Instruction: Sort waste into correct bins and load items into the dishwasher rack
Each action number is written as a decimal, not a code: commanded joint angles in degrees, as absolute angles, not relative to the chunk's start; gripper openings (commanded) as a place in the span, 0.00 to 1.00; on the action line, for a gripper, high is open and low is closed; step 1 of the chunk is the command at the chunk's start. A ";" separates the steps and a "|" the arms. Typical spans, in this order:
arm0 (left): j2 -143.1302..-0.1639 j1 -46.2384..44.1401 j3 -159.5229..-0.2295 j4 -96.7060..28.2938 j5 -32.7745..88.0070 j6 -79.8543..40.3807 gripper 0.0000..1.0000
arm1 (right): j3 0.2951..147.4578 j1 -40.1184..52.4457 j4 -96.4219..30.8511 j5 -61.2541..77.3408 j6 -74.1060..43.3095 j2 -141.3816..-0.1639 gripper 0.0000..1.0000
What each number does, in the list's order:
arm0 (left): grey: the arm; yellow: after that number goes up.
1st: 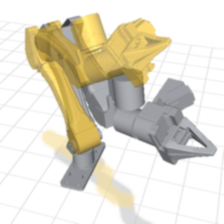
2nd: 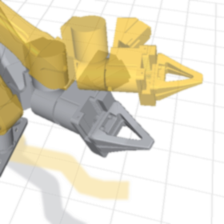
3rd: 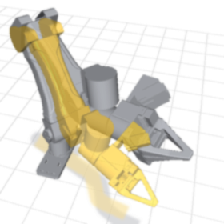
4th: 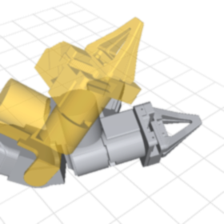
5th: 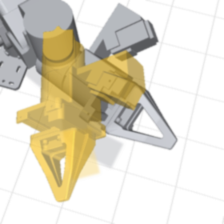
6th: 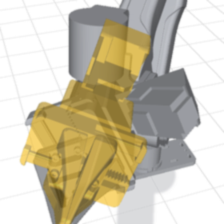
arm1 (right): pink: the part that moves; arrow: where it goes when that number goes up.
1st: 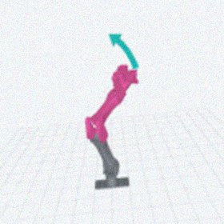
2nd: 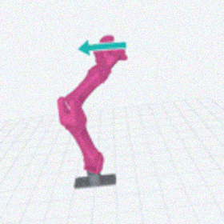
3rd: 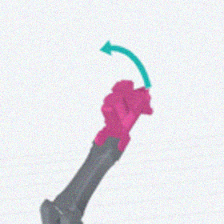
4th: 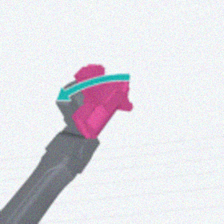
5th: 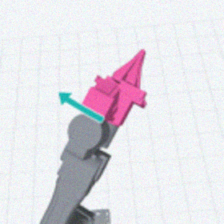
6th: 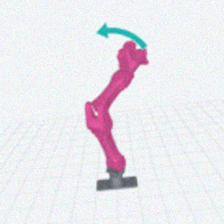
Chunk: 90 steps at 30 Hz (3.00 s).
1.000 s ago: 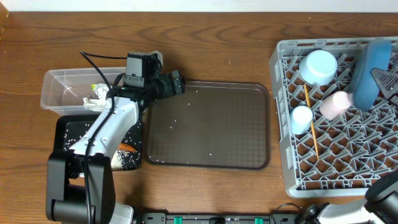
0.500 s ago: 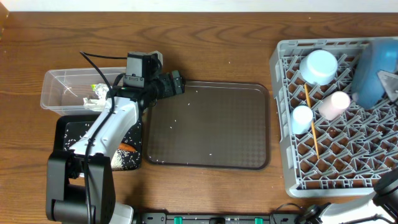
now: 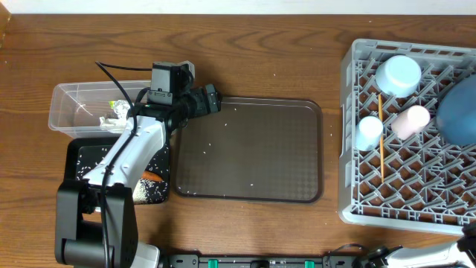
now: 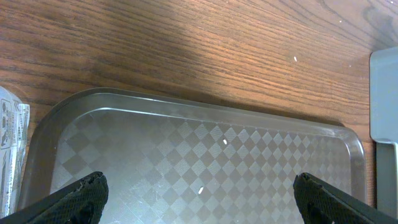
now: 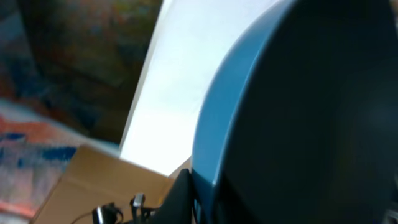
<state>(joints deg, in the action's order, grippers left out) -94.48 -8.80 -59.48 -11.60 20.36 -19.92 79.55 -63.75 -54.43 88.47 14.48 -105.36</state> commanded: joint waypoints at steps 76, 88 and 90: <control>-94.35 -8.93 -59.20 -11.53 19.81 -20.05 0.98 | 99.79 27.59 -79.64 -21.61 -19.05 -93.89 0.99; -94.35 -8.93 -59.20 -11.53 19.81 -20.05 0.98 | 99.74 35.33 -79.66 -21.58 -19.05 -93.89 0.99; -94.35 -8.93 -59.20 -11.53 19.81 -20.05 0.98 | 99.74 35.33 -79.66 -21.58 -19.05 -93.89 0.99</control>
